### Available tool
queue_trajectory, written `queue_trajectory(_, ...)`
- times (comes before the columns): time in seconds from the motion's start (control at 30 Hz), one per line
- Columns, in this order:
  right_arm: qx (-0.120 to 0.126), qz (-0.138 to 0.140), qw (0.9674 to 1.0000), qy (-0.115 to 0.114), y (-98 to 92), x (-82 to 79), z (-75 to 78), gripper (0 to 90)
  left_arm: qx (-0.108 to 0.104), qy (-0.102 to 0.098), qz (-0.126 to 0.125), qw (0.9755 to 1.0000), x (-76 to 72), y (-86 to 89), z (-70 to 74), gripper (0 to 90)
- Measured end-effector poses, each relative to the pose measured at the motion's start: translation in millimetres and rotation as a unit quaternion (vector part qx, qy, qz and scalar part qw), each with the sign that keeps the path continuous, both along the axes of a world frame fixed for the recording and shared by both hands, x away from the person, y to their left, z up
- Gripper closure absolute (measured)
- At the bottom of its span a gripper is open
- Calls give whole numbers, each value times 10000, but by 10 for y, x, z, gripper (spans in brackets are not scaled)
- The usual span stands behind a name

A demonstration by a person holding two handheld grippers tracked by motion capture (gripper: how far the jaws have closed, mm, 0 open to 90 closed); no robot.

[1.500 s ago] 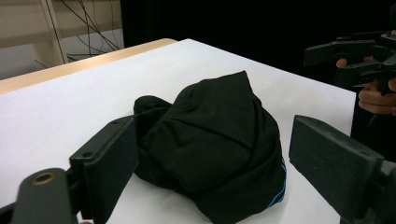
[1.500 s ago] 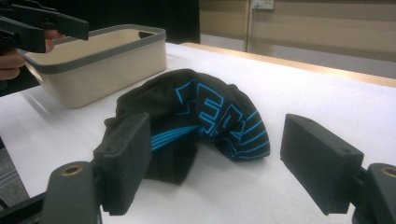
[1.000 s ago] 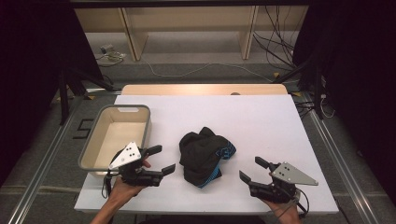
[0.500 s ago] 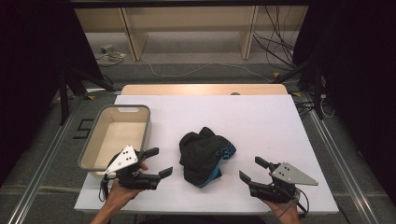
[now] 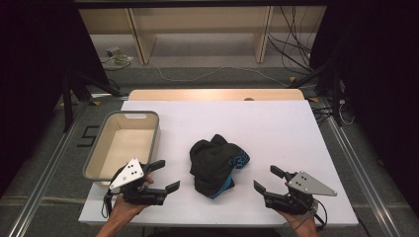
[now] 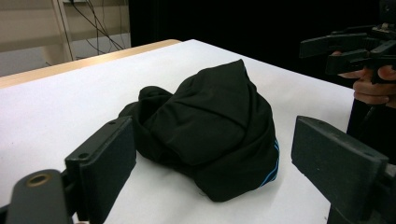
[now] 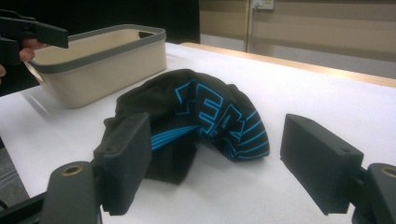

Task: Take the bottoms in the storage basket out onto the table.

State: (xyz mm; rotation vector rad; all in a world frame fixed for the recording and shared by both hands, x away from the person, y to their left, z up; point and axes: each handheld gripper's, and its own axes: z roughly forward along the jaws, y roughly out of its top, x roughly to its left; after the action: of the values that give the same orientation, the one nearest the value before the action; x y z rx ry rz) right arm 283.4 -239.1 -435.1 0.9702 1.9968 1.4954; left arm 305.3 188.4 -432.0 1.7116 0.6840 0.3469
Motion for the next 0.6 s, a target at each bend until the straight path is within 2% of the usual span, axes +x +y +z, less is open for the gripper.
queue_trajectory(0.17,-1,1,10000,7,3,0,-1,256,-17,13,37,10000,-21,28,-11,137)
queue_trajectory(0.6,-9,12,10000,29,12,1,-4,250,122,-36,152,9998,-88,70,-53,82)
